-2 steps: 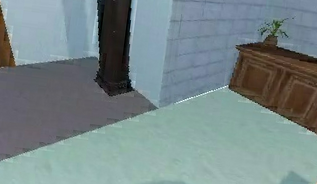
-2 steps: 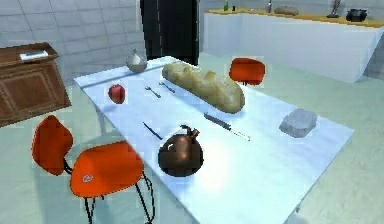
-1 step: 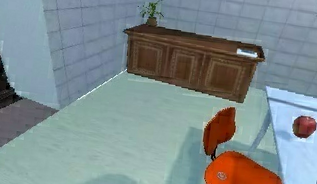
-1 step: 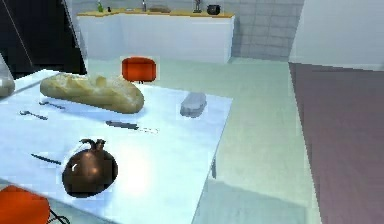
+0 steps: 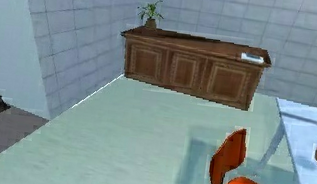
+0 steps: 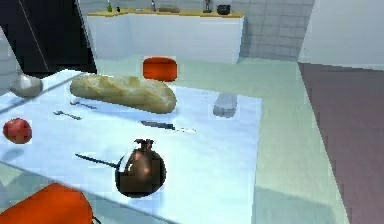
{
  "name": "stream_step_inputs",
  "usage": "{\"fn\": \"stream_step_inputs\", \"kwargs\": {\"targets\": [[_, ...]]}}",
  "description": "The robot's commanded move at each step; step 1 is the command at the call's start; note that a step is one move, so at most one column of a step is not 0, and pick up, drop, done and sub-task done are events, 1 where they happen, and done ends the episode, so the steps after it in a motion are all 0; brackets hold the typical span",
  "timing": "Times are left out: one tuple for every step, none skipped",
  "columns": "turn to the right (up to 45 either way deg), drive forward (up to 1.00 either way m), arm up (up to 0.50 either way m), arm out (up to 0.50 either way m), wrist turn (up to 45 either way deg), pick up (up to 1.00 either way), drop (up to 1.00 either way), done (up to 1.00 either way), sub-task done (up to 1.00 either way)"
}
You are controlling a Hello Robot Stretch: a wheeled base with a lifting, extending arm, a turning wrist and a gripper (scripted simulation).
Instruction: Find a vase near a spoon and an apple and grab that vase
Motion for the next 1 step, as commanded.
{"fn": "stream_step_inputs", "kwargs": {"targets": [[-45.0,0.00,0.00,0.00,0.0,0.00,0.00,0.00,0.00]]}}
